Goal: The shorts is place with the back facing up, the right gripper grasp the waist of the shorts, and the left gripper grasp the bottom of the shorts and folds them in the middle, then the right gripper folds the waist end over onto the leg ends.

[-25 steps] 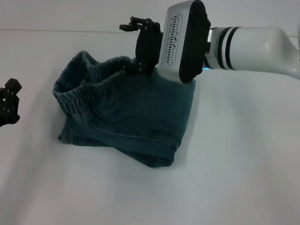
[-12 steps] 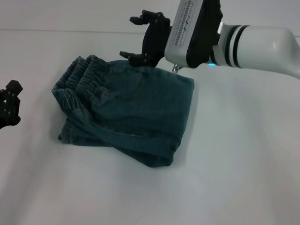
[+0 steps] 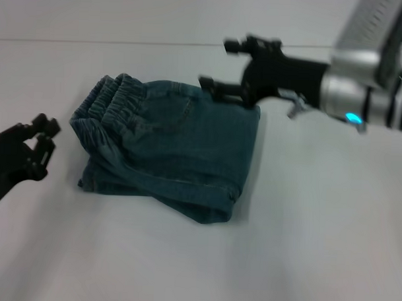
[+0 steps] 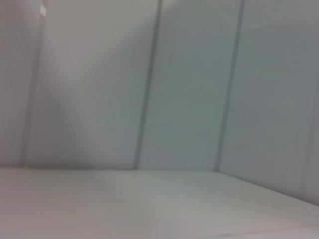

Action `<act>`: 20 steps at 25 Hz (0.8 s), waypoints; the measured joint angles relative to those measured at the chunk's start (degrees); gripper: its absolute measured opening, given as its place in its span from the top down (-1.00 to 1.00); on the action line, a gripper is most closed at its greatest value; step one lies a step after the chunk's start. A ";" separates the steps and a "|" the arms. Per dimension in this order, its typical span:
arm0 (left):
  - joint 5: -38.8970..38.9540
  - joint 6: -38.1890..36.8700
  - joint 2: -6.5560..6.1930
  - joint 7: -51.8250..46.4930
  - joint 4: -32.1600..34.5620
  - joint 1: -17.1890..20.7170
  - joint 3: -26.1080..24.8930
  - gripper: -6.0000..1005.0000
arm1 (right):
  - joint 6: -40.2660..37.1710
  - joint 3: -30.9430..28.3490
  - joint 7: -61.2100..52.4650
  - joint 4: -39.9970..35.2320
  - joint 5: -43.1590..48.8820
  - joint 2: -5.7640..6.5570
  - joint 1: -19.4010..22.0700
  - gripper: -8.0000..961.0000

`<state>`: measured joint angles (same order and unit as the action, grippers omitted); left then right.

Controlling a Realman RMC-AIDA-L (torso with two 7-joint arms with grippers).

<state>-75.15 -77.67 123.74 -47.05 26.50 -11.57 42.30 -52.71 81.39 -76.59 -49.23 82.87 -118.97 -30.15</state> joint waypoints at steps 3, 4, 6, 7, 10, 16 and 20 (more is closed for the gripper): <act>-6.26 -0.35 -0.56 -6.83 2.38 -0.49 -0.06 0.81 | -6.45 -0.41 -3.48 -2.16 1.53 0.09 5.81 -0.78; -8.81 -0.59 -0.87 -9.29 3.27 -0.84 -0.05 0.76 | -7.89 -0.61 -3.41 -2.98 1.76 -0.01 8.13 -0.79; -13.09 -1.18 -1.46 -12.64 4.46 -1.60 -0.12 0.64 | -9.54 -0.89 -2.38 -4.80 2.16 -0.40 12.84 -0.80; -16.06 -1.77 -1.88 -14.01 4.97 -2.14 -0.16 0.58 | -10.33 -1.00 -1.53 -5.72 2.31 -0.52 14.94 -0.80; -23.19 -4.35 -2.79 -16.97 5.92 -3.93 -0.22 0.36 | -13.99 -2.62 0.67 -7.13 2.54 -0.59 19.62 -0.80; -35.65 -14.84 -4.87 -19.97 6.49 -7.90 -2.78 -0.17 | -23.28 -10.82 3.46 -6.15 9.09 -0.51 22.30 -0.80; -39.27 -20.78 -5.82 -20.04 6.43 -9.11 -6.41 -0.44 | -28.05 -16.21 10.81 -1.56 10.05 -0.55 23.08 -0.80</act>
<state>-114.42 -98.45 117.92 -67.09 32.93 -20.67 35.89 -80.76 65.18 -65.78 -50.79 92.92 -119.51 -7.06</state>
